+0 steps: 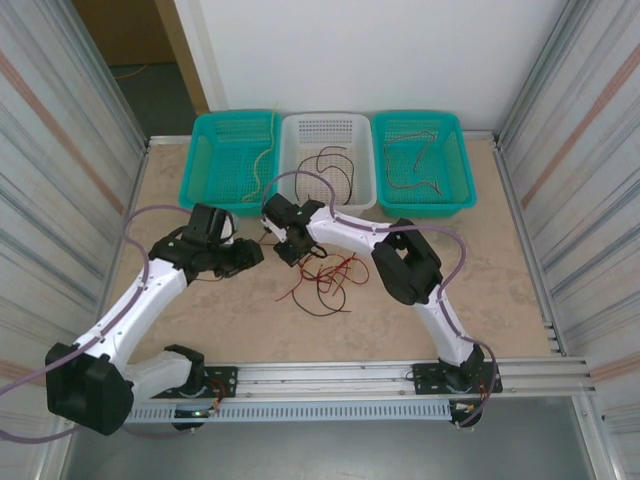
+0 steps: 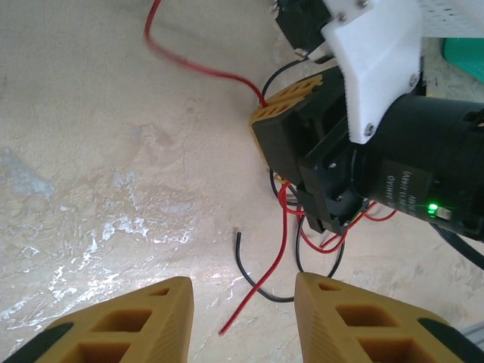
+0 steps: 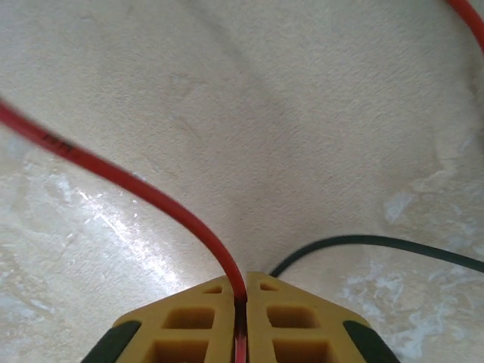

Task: Untangle the cables

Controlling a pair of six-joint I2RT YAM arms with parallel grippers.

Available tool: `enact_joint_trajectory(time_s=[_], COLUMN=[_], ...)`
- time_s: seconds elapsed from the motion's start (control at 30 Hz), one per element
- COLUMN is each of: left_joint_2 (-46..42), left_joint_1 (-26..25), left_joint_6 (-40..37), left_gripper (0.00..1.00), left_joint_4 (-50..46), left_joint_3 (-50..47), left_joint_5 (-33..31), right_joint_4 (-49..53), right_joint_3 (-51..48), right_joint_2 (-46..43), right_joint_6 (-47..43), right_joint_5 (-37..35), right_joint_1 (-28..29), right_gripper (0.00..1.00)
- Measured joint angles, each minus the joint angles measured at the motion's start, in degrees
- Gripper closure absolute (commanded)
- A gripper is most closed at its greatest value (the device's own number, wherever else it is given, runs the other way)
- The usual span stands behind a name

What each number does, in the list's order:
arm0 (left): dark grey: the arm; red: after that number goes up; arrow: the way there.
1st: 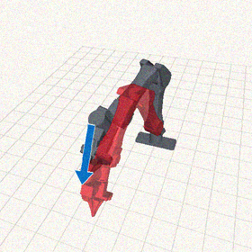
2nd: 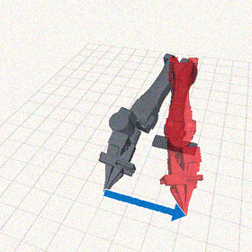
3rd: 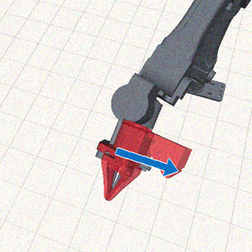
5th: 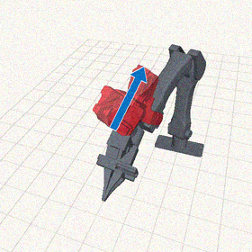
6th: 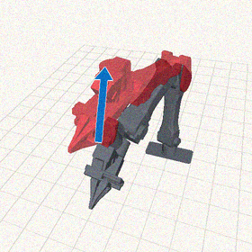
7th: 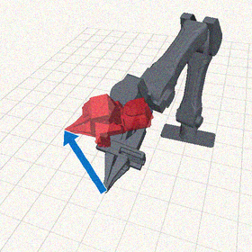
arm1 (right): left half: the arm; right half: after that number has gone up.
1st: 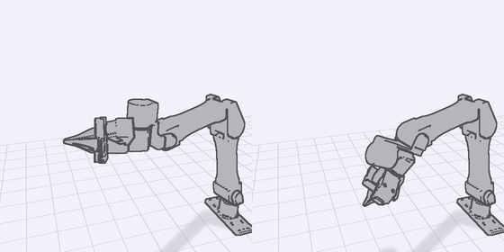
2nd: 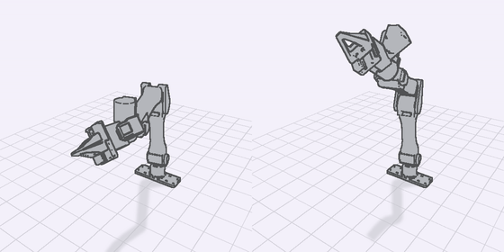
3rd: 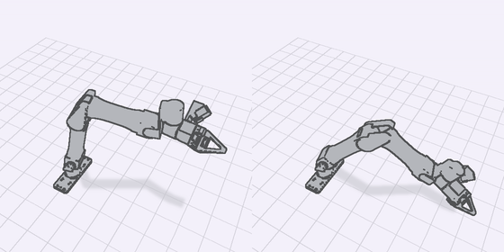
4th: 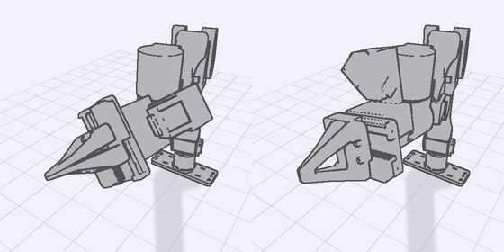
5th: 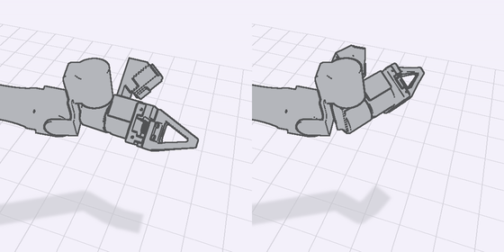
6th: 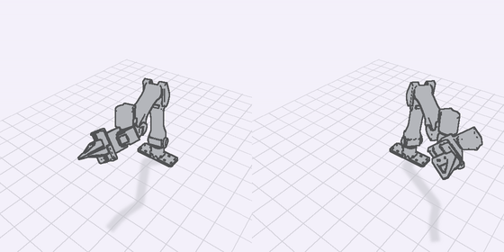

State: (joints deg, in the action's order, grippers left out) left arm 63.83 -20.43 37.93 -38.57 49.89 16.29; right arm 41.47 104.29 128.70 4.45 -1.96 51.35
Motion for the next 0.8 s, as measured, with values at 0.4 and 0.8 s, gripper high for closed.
enact_joint_trajectory(time_s=[0.4, 0.8], left_joint_2=[0.81, 7.02], left_joint_1=[-4.5, -12.66], left_joint_6=[0.0, -0.15], left_gripper=[0.57, 0.42], left_joint_4=[4.87, 22.53], left_joint_3=[0.09, 1.07], left_joint_5=[-2.45, 0.2], right_joint_4=[-7.23, -14.29], right_joint_3=[-8.13, -13.29], right_joint_2=[-22.64, -38.91], right_joint_6=[8.11, 16.46], right_joint_5=[-2.4, -2.6], right_joint_1=[-1.77, -2.62], right_gripper=[1.0, 1.0])
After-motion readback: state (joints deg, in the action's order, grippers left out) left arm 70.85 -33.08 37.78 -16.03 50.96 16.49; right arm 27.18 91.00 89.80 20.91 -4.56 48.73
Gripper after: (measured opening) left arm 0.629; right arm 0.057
